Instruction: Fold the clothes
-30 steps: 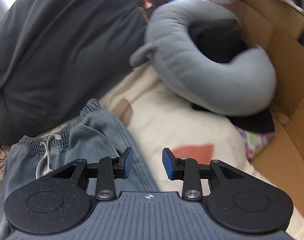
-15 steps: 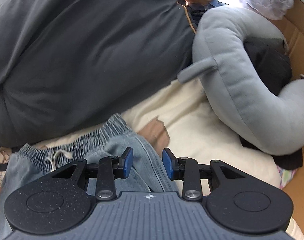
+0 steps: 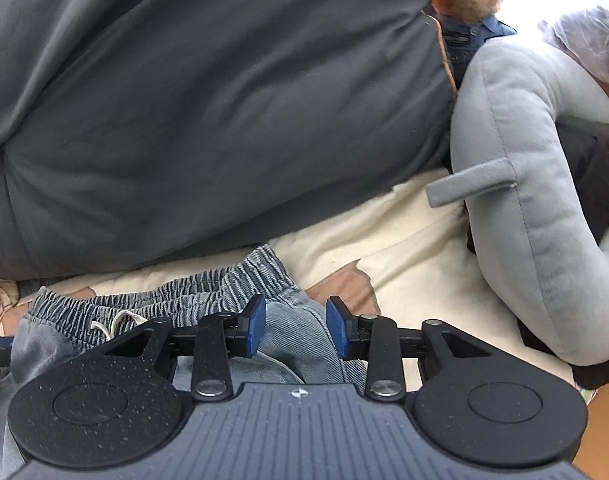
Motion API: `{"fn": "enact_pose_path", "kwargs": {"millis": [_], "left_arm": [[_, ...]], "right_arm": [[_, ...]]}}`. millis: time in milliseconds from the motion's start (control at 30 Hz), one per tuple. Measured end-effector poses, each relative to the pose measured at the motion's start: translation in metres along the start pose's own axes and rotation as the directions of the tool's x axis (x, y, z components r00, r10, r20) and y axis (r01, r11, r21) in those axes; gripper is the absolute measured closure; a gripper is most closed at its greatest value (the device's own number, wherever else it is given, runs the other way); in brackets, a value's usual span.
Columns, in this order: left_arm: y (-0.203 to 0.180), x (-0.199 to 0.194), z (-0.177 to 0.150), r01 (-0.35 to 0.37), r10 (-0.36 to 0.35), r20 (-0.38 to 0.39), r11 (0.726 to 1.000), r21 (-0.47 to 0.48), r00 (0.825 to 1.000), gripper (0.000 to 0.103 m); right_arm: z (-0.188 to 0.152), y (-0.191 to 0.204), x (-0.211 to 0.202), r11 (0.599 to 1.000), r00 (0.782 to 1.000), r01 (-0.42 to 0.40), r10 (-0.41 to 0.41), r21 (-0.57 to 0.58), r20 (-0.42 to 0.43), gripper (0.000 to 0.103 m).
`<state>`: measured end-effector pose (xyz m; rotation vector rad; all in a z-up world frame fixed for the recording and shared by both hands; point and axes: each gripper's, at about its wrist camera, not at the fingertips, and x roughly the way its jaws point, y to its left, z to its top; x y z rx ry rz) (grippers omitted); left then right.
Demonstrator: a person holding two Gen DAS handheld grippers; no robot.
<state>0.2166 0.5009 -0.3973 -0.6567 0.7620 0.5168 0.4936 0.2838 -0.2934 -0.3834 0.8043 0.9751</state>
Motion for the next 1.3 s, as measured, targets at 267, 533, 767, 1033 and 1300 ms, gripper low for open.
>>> {"fn": "enact_pose_path", "kwargs": {"millis": [267,533,767,1033,1300], "left_arm": [[0.034,-0.008,0.021,-0.076,0.083,0.079,0.993,-0.093,0.993,0.058],[0.025,0.023,0.021,-0.028,0.03,0.021,0.996,-0.084,0.999,0.059],[0.018,0.025,0.013,0.002,-0.002,-0.003,0.998,-0.059,1.0,0.059],[0.02,0.027,0.01,0.033,-0.035,-0.013,0.996,-0.081,0.999,0.059],[0.01,0.049,0.014,0.002,-0.004,-0.082,1.0,-0.021,0.997,0.051]], "right_arm": [[0.005,0.003,0.007,1.0,1.0,-0.007,0.007,-0.023,0.0,0.063],[0.006,0.006,0.02,0.997,0.999,-0.003,0.0,-0.074,-0.039,0.062],[0.001,0.002,0.02,0.991,0.997,-0.006,-0.004,-0.13,-0.075,0.062],[-0.006,-0.003,0.017,0.988,0.995,-0.01,-0.005,-0.156,-0.098,0.062],[-0.007,-0.002,0.021,0.985,0.996,-0.015,-0.001,-0.172,-0.094,0.062]]}}
